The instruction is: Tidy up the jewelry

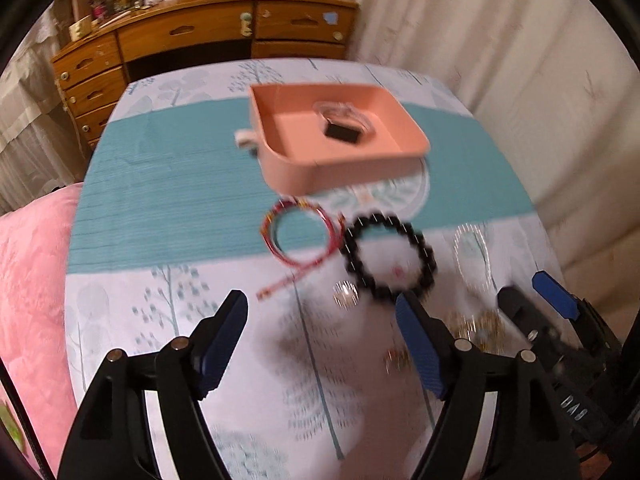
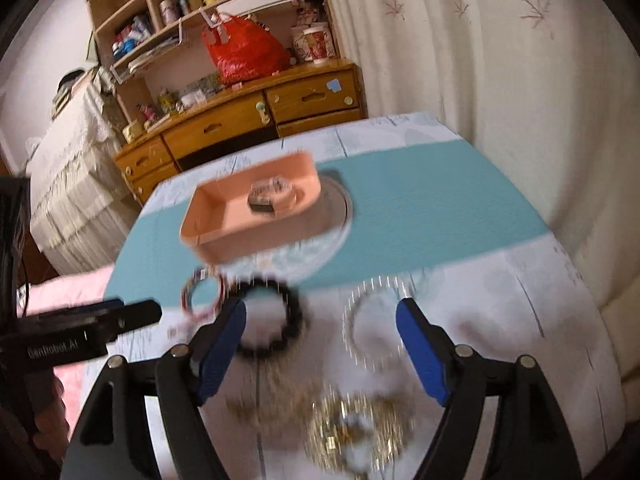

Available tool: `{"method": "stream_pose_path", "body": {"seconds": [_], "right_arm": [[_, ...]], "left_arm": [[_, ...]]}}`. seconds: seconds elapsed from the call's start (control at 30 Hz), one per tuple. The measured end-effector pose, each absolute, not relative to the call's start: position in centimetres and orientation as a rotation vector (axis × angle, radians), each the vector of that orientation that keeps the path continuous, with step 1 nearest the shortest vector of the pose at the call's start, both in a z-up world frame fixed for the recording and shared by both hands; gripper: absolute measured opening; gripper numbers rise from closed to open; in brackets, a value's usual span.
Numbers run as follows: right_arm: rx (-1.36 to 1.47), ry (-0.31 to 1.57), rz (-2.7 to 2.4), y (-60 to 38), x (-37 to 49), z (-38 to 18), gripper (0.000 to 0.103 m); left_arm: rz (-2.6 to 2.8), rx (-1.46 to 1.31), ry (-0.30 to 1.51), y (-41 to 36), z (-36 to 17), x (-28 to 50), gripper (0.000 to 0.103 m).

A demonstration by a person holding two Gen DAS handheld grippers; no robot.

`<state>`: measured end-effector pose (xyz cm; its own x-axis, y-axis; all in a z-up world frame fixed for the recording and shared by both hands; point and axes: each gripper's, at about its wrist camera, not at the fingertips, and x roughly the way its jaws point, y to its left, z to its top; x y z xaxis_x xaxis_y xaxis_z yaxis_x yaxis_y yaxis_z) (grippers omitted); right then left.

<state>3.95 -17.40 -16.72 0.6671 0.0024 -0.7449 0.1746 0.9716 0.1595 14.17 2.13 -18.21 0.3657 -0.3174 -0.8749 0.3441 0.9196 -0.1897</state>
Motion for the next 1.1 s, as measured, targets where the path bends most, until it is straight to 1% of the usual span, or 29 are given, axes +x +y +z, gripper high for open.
{"method": "stream_pose_path", "body": {"seconds": [0.23, 0.47, 0.53, 0.57, 0.6, 0.63, 0.67, 0.77, 0.8, 0.87, 0.9, 0.97, 1.0, 1.1], "right_arm": [[0.082, 0.917, -0.073, -15.0, -0.2, -18.6, 0.078], [-0.011, 0.970, -0.104, -14.5, -1.6, -20.9, 0.078], [-0.027, 0.976, -0.111, -14.6, -1.5, -21.5, 0.078], [-0.034, 0.976, -0.114, -14.7, -1.4, -21.7, 0.078], [-0.038, 0.977, -0.115, -14.8, -1.3, -21.9, 0.078], [-0.037, 0.979, -0.115, -14.9, -1.1, -22.0, 0.078], [-0.034, 0.978, -0.114, -15.0, -1.0, -22.2, 0.078], [-0.028, 0.977, -0.114, -15.1, -0.4, -22.5, 0.078], [-0.030, 0.976, -0.115, -15.1, -0.2, -22.6, 0.078], [-0.033, 0.981, -0.108, -15.1, 0.1, -22.7, 0.078], [-0.038, 0.985, -0.106, -15.1, 0.2, -22.9, 0.078], [-0.042, 0.979, -0.103, -15.0, 0.3, -22.9, 0.078], [-0.041, 0.976, -0.102, -15.0, 0.3, -22.9, 0.078], [-0.004, 0.974, -0.094, -15.3, 0.4, -23.0, 0.078]], "left_arm": [[-0.513, 0.121, 1.135, 0.2, -19.7, 11.2, 0.075], [-0.582, 0.196, 1.145, -2.0, -21.7, 9.8, 0.075], [-0.593, 0.203, 1.145, -2.4, -22.0, 9.6, 0.069], [-0.597, 0.206, 1.146, -2.6, -22.1, 9.5, 0.068], [-0.599, 0.207, 1.147, -2.8, -22.3, 9.5, 0.065], [-0.608, 0.206, 1.149, -2.9, -22.5, 9.4, 0.060], [-0.611, 0.207, 1.151, -3.0, -22.6, 9.4, 0.058], [-0.622, 0.198, 1.159, -3.4, -22.9, 9.5, 0.058], [-0.626, 0.193, 1.158, -3.5, -23.0, 9.6, 0.055], [-0.630, 0.198, 1.159, -3.8, -23.2, 9.6, 0.043], [-0.624, 0.206, 1.162, -4.0, -23.3, 9.6, 0.035], [-0.614, 0.217, 1.157, -4.1, -23.5, 9.6, 0.029], [-0.626, 0.219, 1.152, -4.2, -23.4, 9.5, 0.025], [-0.633, 0.212, 1.156, -4.4, -23.6, 9.5, 0.020]]}}
